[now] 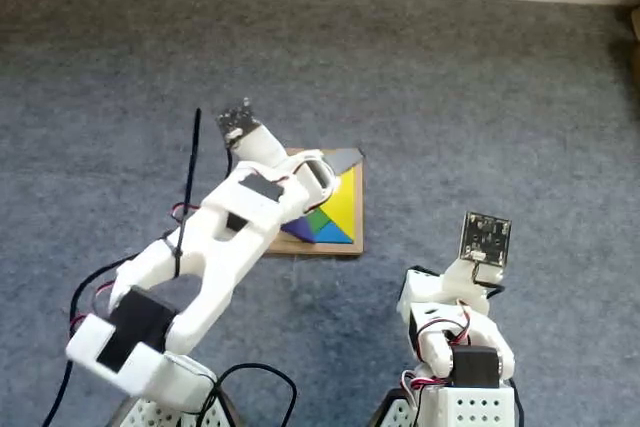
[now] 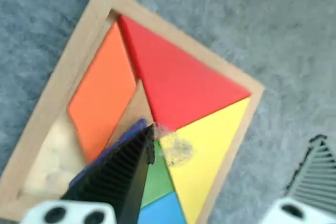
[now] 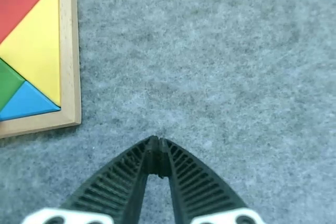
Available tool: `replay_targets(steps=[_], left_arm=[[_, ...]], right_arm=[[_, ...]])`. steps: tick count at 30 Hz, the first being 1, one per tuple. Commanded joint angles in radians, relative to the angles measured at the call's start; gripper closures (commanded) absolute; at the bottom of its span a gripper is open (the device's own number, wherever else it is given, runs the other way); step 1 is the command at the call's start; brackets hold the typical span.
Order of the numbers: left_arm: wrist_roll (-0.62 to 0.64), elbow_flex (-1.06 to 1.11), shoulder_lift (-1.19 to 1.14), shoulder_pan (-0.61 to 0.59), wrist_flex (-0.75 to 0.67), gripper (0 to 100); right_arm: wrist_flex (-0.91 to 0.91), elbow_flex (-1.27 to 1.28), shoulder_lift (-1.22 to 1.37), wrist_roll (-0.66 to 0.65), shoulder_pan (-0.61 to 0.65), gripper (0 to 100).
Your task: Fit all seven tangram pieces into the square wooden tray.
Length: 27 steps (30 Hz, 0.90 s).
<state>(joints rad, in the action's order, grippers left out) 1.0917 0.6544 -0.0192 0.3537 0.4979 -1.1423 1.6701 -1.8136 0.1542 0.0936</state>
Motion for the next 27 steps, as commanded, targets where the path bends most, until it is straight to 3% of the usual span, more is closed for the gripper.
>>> replay_targets(steps=[1, 13, 21, 27], left_arm=[[-0.023, -0.079, -0.028, 0.044, 0.083, 58], [-0.029, -0.077, -0.007, -0.039, 0.16, 58], [-0.025, -0.073, 0.2, 0.022, 0.299, 59], [-0.025, 0.01, 0.203, 0.035, 0.33, 59]], right_arm=[[0.021, 0.099, 0.001, -0.008, -0.01, 99.0], [0.021, 0.099, 0.001, -0.008, -0.01, 99.0], [0.021, 0.099, 0.001, -0.008, -0.01, 99.0], [0.021, 0.099, 0.001, -0.008, -0.01, 99.0]])
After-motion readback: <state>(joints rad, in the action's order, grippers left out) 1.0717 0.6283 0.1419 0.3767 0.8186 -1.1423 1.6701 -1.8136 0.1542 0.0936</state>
